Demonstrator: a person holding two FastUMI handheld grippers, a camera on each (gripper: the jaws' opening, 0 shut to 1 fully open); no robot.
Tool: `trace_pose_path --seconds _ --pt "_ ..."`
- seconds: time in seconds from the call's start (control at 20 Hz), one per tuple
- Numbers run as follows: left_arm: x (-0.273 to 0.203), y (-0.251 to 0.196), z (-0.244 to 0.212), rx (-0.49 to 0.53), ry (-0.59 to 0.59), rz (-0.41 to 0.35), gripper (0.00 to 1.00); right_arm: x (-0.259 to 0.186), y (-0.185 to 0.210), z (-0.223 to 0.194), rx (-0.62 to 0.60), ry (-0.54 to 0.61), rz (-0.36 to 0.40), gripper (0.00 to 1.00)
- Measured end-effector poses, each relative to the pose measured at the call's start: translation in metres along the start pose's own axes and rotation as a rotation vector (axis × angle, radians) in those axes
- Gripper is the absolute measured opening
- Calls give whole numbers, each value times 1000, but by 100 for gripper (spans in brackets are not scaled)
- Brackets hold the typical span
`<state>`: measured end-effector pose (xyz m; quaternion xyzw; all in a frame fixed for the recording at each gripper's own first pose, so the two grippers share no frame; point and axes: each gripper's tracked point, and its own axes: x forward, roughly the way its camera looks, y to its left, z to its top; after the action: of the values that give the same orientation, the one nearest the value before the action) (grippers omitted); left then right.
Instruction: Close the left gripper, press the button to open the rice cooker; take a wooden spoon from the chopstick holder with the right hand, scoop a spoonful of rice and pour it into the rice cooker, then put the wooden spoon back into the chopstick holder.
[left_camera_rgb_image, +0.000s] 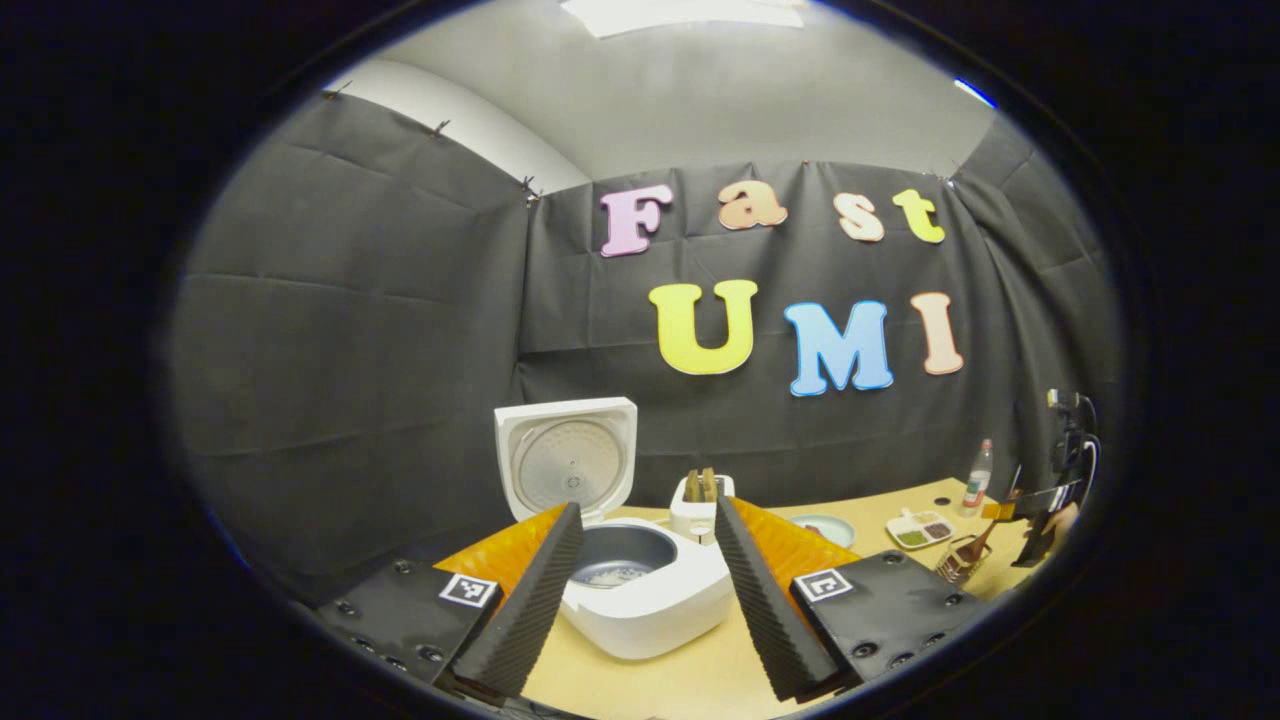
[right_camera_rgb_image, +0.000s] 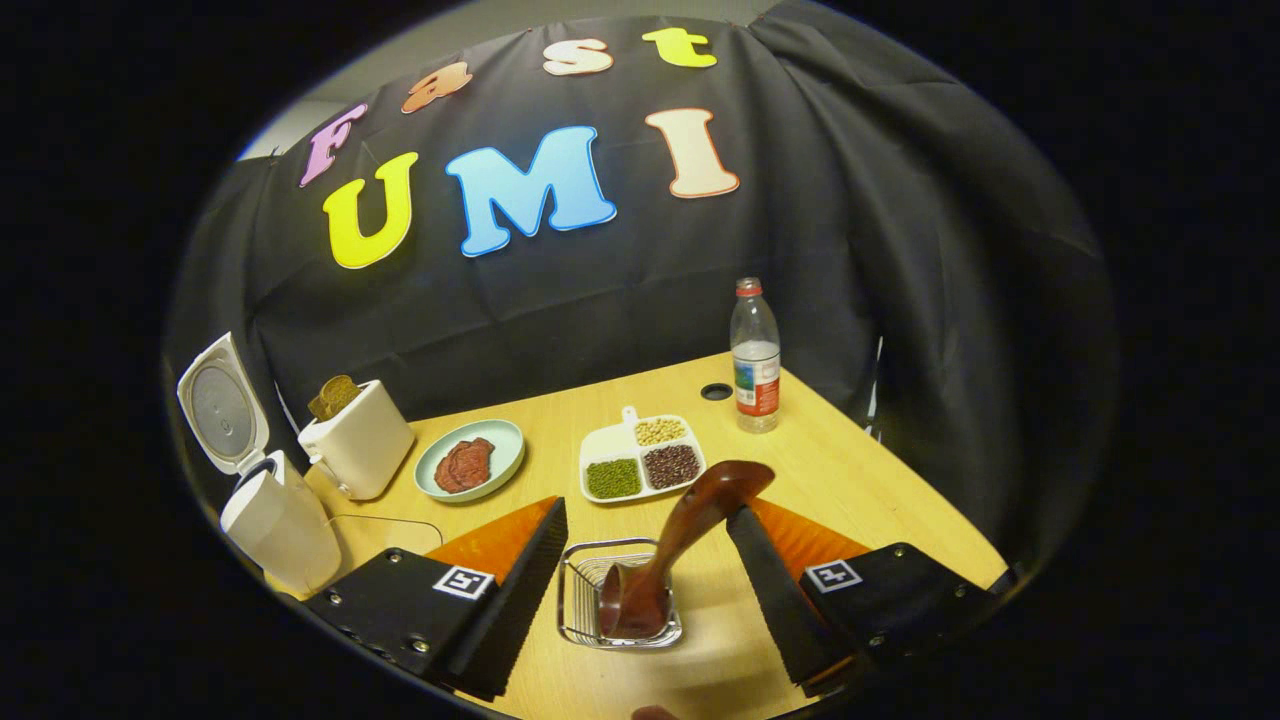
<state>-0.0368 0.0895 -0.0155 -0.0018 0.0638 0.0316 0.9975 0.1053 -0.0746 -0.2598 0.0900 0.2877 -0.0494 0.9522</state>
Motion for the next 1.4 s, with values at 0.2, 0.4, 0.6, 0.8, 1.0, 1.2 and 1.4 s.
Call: trace_pose_path --seconds 0.2,0.4,0.6,0.8,1.0,1.2,1.4 --pt "11 -2 2 -6 -7 -13 89 -28 -9 30 -70 -85 -31 98" --pt "28 -4 8 -13 -19 -21 89 -61 -5 69 -96 -178 -24 98" --pt "51 6 19 -7 -27 -6 89 -93 10 96 -73 -248 16 97" --pt "87 30 31 -1 -26 42 92 -118 16 107 -99 -301 28 98" --pt "130 58 48 -5 -26 73 89 -135 16 102 -147 -311 19 98" --pt "176 84 69 65 -36 116 89 -149 12 97 -129 -321 -14 98" --pt "221 96 84 65 -45 117 89 -160 9 95 -127 -336 -49 98"
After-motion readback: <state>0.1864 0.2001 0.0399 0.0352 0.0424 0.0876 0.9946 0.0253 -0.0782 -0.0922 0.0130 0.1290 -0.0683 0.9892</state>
